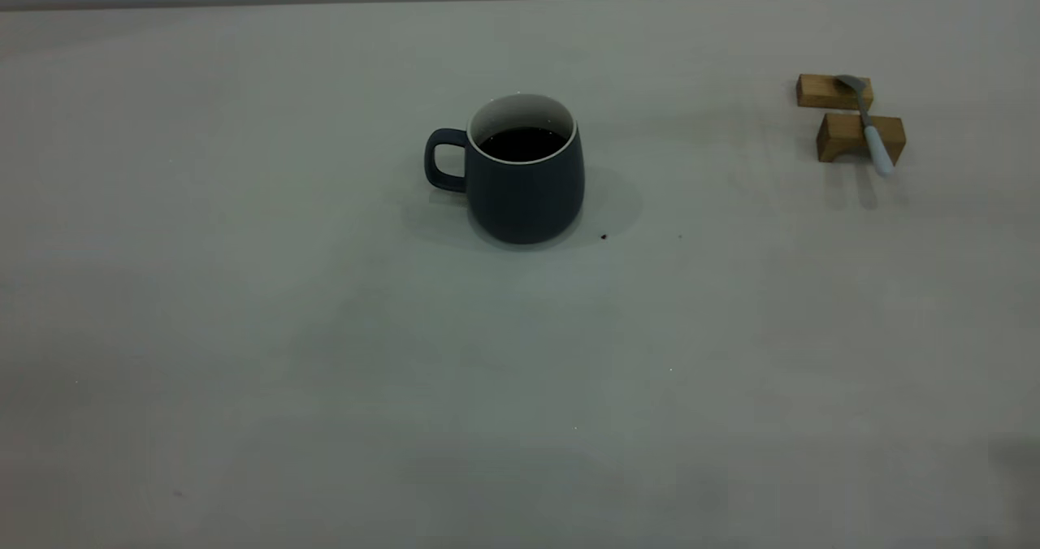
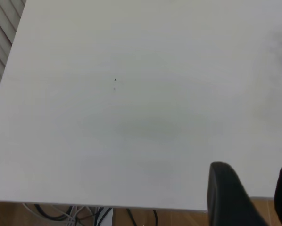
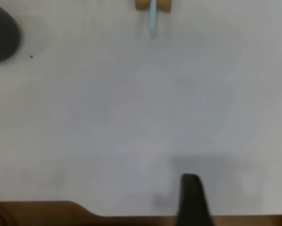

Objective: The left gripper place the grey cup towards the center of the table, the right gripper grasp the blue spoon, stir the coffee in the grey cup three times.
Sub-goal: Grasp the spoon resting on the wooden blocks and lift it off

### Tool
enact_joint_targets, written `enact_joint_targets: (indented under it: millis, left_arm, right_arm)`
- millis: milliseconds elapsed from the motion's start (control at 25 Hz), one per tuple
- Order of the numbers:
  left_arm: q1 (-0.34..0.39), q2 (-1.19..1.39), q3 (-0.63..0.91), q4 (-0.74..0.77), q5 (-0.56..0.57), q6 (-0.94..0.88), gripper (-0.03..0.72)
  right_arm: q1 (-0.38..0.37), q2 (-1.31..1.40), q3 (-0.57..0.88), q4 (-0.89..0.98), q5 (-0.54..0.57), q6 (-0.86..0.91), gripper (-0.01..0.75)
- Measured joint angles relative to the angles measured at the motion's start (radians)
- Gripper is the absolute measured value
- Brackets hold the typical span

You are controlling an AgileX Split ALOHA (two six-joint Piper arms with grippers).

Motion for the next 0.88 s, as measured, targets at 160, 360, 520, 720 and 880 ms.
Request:
enact_joint_targets:
  millis: [160,360,520,720,880]
  left_arm:
    - [0.0,0.0,0.0,0.0,0.0,0.0,0.324]
    - [0.0,0.0,0.0,0.0,0.0,0.0,0.324]
    - [0.0,0.0,0.0,0.0,0.0,0.0,0.324]
    - [0.0,0.0,0.0,0.0,0.0,0.0,0.324]
    - [0.0,0.0,0.0,0.0,0.0,0.0,0.324]
  right_arm:
    - [0.0,0.264,-0.049,0.041,-0.122,-0.025,0.661]
    - [0.0,0.569,-0.13,0.113,-0.208,-0.102,0.663]
    - [0.004,0.781,-0.215,0.151,-0.237,-0.163,0.66]
    - [0.057,0.985,-0.319,0.143,-0.289,-0.179,0.656]
    - [0.09,1.144,-0.416,0.144,-0.306,-0.18,0.643]
